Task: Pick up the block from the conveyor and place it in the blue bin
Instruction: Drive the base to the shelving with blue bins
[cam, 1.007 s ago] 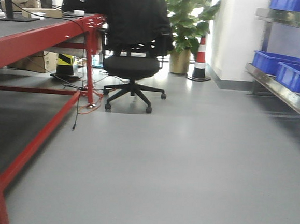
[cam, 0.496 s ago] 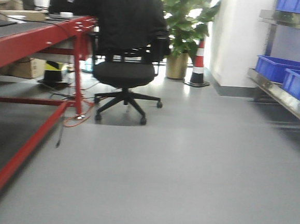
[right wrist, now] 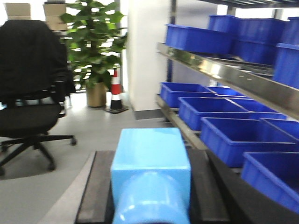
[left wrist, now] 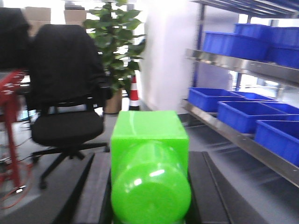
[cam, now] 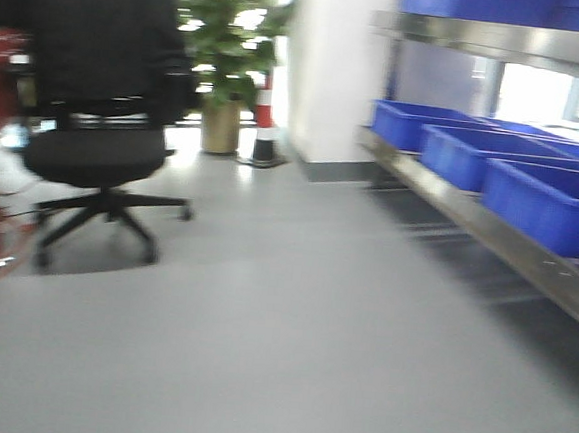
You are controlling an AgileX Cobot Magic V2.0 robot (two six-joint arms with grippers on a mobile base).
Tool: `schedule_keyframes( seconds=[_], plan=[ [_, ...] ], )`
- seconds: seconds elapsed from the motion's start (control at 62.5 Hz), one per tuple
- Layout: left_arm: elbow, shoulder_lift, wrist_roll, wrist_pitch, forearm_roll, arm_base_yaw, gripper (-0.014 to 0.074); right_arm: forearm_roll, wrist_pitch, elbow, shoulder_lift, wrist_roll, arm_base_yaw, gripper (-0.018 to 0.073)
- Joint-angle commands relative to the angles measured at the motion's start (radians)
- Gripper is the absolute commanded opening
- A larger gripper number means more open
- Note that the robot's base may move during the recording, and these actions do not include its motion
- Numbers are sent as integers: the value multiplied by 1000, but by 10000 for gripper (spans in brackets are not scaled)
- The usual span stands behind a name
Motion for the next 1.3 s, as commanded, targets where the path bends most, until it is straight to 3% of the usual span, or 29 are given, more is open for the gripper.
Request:
schedule_keyframes(
  seconds=[0.0,1.279],
  plan=[
    [-1,-5,-5,-19,-5,-7,-111,-8,-14,-9,-2,-2,1,-162],
    [-1,-5,-5,-19,-5,-7,-111,-8,-14,-9,-2,-2,1,-162]
  ],
)
